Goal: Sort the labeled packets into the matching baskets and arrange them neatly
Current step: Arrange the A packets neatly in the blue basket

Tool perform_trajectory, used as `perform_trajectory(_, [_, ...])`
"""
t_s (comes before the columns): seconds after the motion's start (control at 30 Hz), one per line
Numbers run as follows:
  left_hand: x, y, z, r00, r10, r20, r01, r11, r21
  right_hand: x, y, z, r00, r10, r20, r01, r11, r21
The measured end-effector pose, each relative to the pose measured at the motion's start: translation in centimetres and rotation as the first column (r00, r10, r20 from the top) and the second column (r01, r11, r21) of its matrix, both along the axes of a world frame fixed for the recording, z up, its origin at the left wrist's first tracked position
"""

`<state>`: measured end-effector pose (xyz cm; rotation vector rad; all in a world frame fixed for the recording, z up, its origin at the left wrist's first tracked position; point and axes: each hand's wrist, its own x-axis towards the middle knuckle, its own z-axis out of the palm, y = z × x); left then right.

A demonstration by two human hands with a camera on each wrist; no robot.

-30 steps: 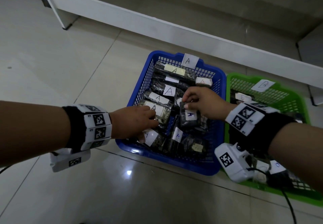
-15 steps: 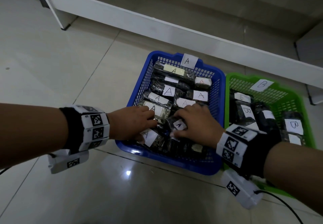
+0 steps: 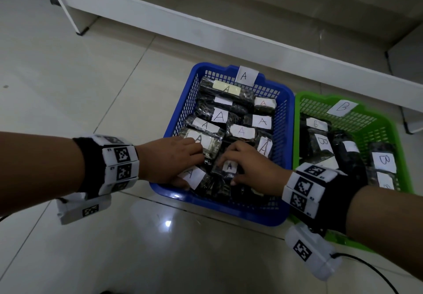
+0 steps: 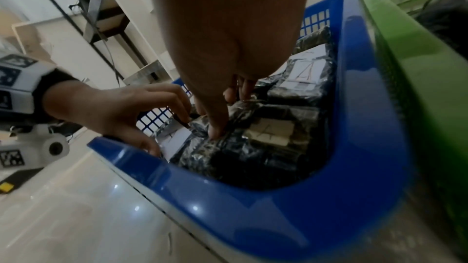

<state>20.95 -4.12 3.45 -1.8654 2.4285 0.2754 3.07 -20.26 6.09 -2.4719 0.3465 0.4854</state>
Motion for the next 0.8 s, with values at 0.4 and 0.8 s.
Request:
perform_trajectory(0.4, [-0.2, -0.5, -0.1, 0.995, -0.067, 0.068, 0.062, 0.995, 0.077, 0.7, -2.4, -1.8, 1.000, -0.021, 0.016, 0.022, 0.997, -0.076])
perform_trajectory(0.8, [-1.4, -3.2, 0.9, 0.996, 0.023, -0.084, -0.033, 0.993, -0.115, -2.1, -2.3, 2.7, 0.996, 0.025, -0.080, -0.047, 0.959, -0.280])
